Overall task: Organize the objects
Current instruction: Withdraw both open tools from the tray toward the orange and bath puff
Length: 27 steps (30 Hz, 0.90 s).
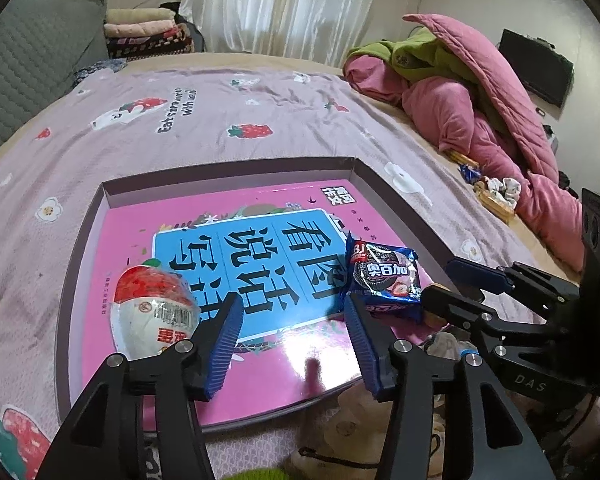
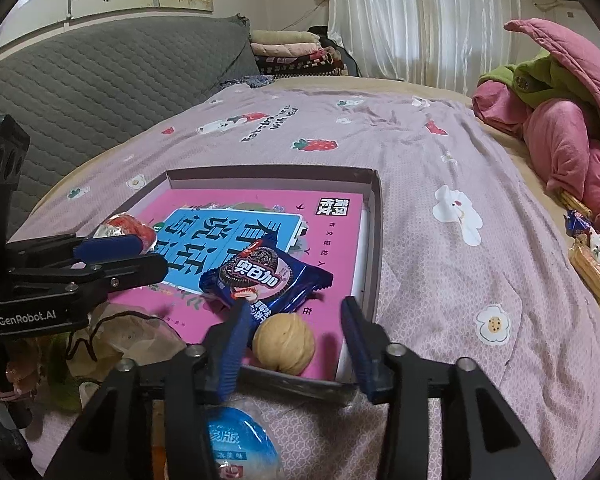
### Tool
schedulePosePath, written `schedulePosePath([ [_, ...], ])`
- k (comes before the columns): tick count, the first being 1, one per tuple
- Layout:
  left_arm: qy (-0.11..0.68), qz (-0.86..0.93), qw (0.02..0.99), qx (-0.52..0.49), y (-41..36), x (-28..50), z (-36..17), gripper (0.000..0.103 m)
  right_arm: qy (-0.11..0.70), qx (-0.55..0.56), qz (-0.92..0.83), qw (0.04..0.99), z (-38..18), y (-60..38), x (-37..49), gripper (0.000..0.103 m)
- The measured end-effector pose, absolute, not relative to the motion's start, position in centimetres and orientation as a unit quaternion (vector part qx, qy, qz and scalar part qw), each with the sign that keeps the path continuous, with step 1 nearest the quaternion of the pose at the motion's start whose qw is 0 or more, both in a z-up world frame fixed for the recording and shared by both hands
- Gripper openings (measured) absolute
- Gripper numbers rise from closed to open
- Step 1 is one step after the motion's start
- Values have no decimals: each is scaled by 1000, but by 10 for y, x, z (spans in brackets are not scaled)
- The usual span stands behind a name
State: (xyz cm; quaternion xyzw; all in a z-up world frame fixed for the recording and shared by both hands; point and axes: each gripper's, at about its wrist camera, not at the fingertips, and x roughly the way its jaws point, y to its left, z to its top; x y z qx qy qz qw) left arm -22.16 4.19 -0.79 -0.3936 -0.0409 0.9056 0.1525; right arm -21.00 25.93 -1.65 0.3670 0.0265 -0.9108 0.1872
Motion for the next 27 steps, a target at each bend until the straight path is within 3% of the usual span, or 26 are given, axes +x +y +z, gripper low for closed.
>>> schedulePosePath([
  [18,-55,916,138,-373,26,-199,19,62,44,337,-921,190,-2,256,-200,62],
  [27,-64,919,126,-367,16,-189,27,64,47,326,-924,193,4,255,-195,64],
])
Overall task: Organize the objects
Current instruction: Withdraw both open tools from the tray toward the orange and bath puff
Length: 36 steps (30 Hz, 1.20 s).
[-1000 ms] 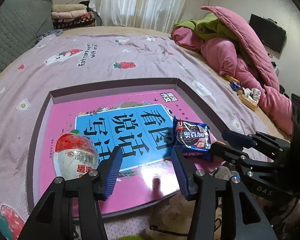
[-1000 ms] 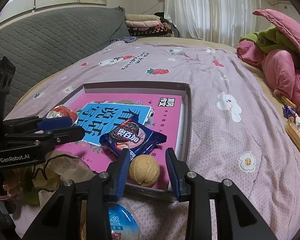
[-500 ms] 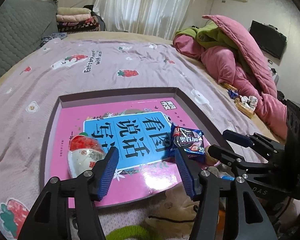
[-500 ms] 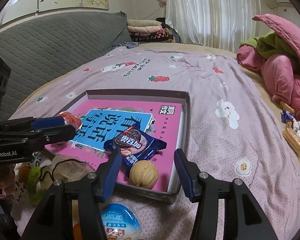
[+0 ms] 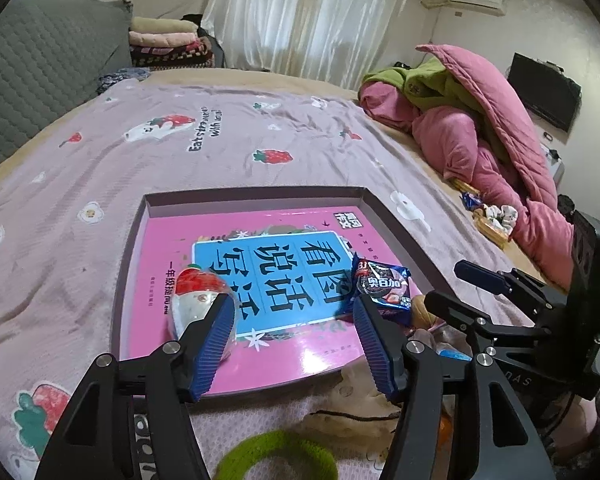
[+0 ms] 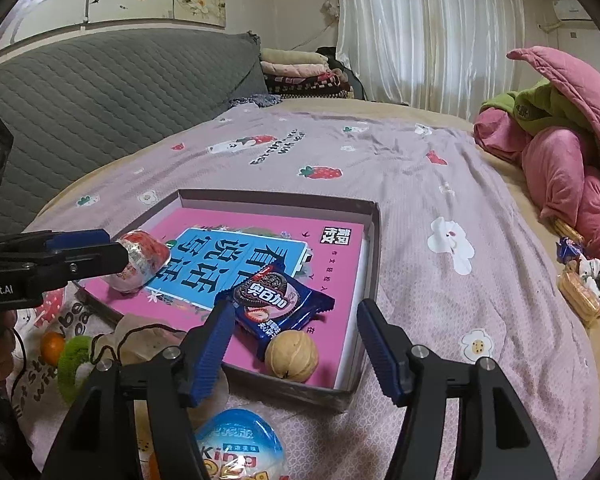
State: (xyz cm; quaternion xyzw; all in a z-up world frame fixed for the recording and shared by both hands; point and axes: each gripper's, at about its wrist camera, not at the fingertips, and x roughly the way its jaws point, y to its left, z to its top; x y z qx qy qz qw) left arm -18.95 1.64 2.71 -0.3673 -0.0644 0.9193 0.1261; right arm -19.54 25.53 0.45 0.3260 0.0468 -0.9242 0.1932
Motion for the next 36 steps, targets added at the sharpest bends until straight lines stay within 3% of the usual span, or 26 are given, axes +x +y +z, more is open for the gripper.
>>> schedulePosePath([
  [24,-65,931,89,-348,-4,-149,46,65,64,304,-922,229,15,242,-176,67],
  [36,-57,928,63,-362,-13,-126,46,65,119,275,-921,247,20,221,-150,67],
])
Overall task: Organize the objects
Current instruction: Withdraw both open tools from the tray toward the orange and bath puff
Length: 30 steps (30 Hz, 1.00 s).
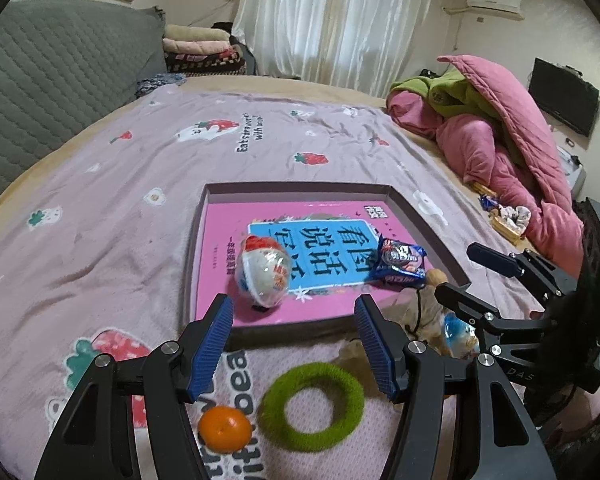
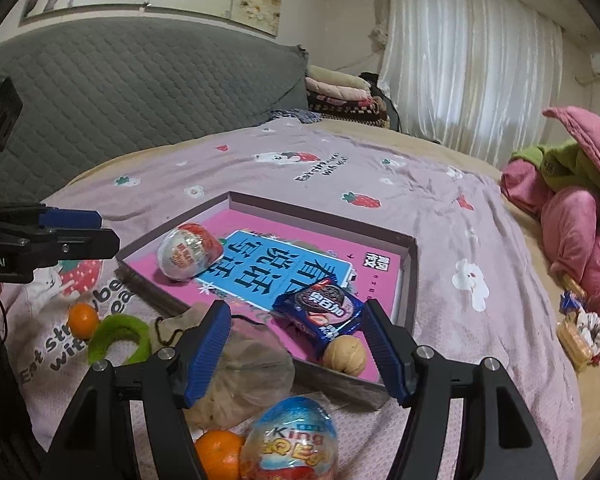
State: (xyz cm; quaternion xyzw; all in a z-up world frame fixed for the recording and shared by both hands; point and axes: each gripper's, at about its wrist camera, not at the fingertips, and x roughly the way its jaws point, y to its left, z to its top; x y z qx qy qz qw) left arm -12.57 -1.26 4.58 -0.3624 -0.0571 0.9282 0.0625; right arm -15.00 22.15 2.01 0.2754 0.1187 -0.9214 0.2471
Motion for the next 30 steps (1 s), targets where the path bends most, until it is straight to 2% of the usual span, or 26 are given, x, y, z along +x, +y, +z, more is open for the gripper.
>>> schedulePosePath([
  [17,-53,926,46,-370,-19,-100,45,65,135,267,-912,281,16,204,-120,68],
  [30,-52,923,33,-379,-30,-80,32,65,118,269,-911,289,13,207,-106,68],
])
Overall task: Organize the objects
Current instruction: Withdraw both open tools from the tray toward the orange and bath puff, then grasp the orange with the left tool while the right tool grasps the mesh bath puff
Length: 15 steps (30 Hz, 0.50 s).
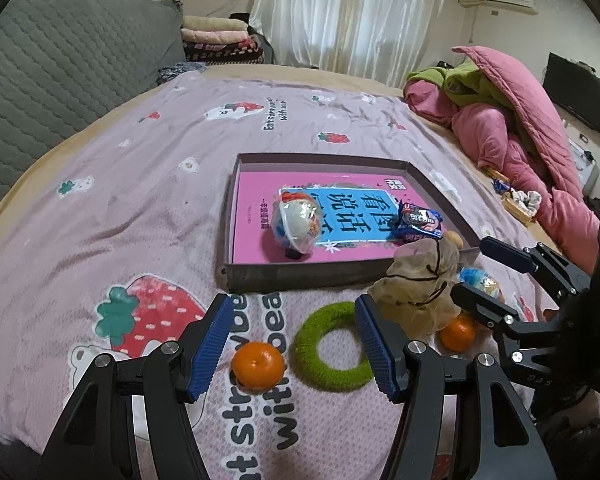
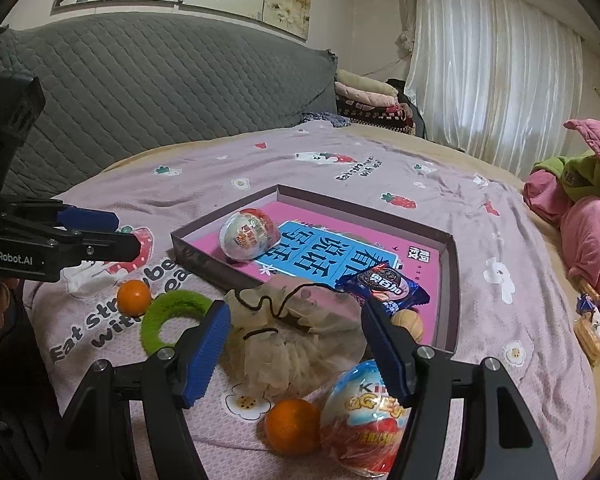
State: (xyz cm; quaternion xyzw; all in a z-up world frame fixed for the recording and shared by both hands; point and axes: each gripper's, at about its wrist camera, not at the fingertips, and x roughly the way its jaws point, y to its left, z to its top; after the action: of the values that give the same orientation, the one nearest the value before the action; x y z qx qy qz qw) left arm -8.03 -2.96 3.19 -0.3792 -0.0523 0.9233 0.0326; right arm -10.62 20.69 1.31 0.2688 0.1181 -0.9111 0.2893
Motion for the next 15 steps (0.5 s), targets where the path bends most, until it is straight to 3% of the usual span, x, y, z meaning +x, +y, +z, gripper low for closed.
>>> schedulePosePath([
  [15,-50,921,22,-386,-38,-65,19,65,163,263,-906,289,3,196,-80,68],
])
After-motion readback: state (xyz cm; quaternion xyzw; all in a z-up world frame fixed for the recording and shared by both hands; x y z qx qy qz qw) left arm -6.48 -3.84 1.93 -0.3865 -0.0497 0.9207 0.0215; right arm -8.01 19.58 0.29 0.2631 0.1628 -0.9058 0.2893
